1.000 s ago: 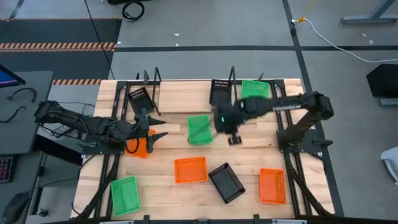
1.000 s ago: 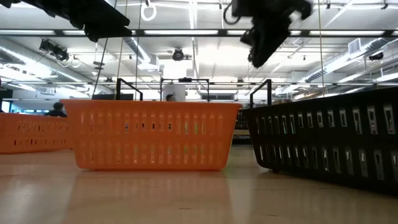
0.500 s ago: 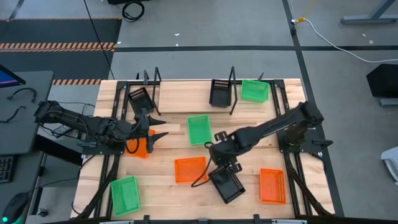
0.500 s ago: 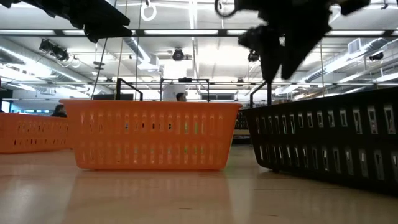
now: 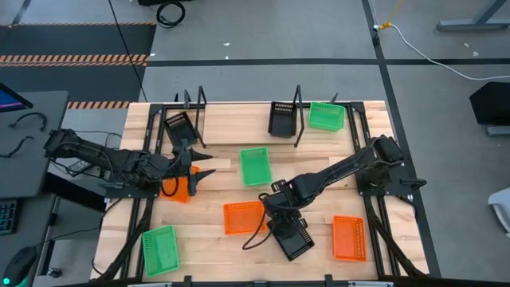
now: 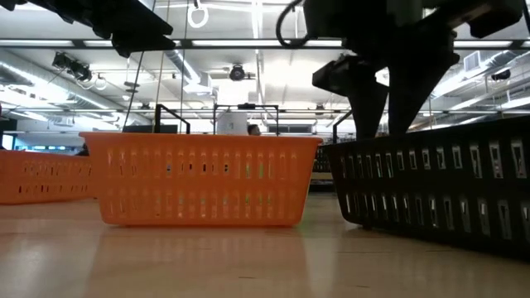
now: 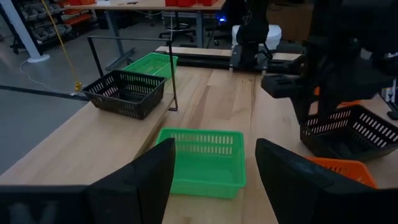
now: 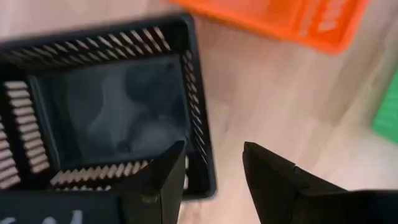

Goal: Stack baskets on shelf by color
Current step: Stack the bottom black bin on top of the black bin on the shelf

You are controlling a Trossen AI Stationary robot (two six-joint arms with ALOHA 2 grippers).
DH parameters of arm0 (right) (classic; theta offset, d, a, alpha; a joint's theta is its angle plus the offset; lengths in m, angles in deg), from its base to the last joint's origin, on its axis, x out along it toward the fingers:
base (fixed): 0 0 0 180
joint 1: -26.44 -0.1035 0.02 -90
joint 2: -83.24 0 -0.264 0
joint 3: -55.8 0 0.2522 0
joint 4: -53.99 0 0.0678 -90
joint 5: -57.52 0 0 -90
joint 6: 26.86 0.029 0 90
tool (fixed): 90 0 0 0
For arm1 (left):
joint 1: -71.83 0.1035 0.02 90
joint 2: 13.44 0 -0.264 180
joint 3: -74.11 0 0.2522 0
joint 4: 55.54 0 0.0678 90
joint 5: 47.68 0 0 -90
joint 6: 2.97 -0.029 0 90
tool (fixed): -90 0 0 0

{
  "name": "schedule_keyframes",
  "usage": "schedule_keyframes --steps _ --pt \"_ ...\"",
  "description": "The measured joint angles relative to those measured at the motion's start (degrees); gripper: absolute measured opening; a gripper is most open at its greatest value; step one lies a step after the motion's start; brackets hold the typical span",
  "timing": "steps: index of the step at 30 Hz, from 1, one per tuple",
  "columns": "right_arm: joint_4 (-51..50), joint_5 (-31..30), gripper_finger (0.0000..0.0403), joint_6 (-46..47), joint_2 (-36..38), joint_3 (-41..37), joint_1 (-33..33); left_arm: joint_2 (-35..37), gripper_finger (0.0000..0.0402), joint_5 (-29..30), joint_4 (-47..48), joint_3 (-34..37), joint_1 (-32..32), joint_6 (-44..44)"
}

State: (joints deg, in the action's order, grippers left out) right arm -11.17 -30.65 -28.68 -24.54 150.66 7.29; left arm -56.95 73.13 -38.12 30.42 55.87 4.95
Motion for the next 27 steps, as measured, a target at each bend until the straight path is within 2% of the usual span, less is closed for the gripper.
schedule_keyframes --steps 11,21,27 --pt "2.3 -0.9 0.0164 0.3 0.0 0.0 -1.0 0.0 0.0231 0.0 0.1 0.0 0.0 0.4" --pt "3.1 -0.2 0.0128 -1.2 0.0 0.0 -0.2 0.0 0.0231 0.0 0.1 0.0 0.0 0.4" --pt "2.7 1.4 0.0124 -0.7 -2.1 0.0 -0.5 0.0 0.0231 0.0 0.1 0.0 0.0 0.4"
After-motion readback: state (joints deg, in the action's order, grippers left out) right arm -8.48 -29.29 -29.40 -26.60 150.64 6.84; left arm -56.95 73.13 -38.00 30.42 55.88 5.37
